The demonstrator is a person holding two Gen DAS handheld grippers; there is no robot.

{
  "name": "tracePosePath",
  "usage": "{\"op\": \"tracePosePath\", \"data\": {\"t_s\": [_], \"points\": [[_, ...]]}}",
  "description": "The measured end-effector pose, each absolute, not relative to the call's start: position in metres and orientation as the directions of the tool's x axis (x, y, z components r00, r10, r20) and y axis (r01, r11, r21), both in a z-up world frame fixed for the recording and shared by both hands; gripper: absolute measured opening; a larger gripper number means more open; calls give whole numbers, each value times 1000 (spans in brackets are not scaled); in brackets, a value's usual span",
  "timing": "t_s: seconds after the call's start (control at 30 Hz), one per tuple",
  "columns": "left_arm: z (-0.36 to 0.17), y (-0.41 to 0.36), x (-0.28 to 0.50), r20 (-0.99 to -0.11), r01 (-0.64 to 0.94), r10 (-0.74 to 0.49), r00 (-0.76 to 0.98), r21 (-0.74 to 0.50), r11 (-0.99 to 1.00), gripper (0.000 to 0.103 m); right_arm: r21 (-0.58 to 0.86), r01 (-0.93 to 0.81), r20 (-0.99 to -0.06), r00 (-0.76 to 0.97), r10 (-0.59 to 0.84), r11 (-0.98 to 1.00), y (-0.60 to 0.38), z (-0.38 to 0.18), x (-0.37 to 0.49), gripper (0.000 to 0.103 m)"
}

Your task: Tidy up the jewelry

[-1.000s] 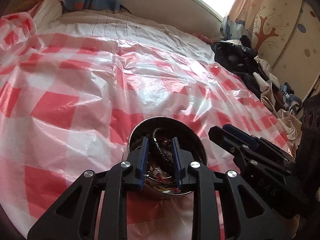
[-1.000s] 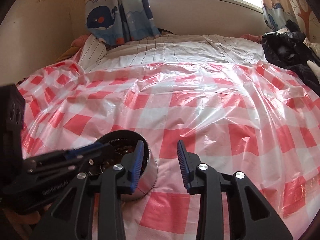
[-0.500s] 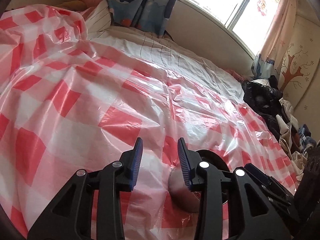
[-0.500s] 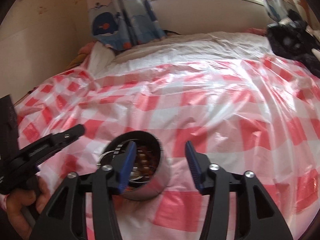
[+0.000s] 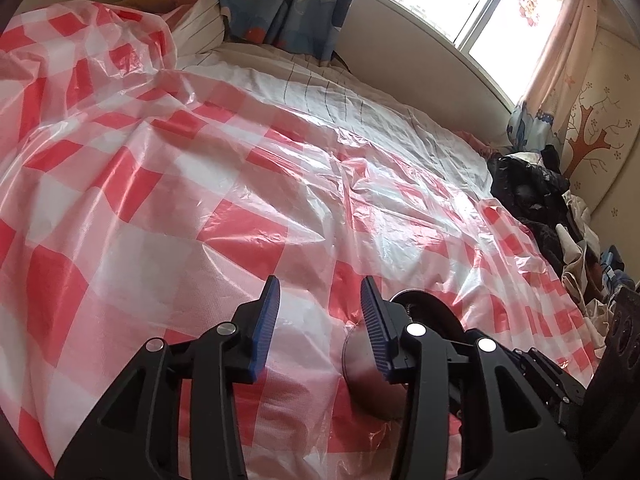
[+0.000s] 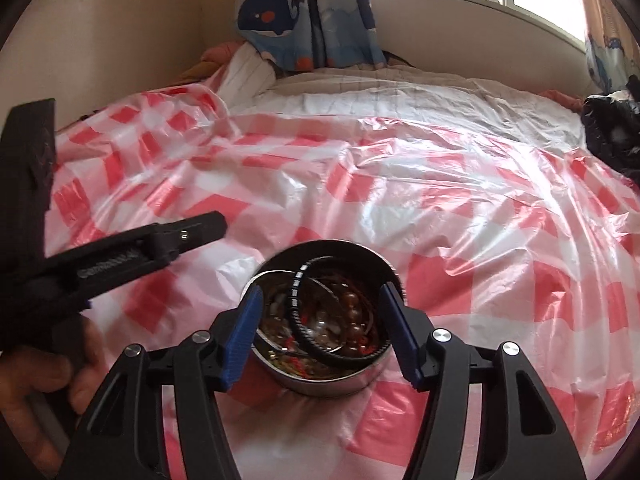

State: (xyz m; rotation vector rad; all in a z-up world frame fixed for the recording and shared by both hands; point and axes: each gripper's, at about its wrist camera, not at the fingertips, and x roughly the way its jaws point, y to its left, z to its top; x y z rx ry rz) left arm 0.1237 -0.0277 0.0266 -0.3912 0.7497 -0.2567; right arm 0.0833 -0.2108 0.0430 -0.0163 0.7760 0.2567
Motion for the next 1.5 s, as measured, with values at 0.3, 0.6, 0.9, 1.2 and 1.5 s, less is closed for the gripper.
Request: {"op": "tracePosePath", "data": {"t_s": [0.3,0.6,0.9,1.2,1.5], "points": [[26,-27,124,-609,83,-363,705,-437,895,42,169,-207,-719,643,264,964,-219,32,92,69],[26,-31,126,-612,88,-363,703,-432,897,45,133,-186,-731,645,223,973,-217,27,98,69],[25,-33,126,-619,90,-365,696,-429,899,46,-25,-158,-779,621,79,987,-211,20,99,68],[34,-29,119,-620,95,-361,696,-419,903,48,131,-204,-680,694,238,970,-229,55,80,72],[44,-43,59,-667,164,-275,692,-226,960,67,118,-78,-715,685,139,990,-254,43,32,78]]}}
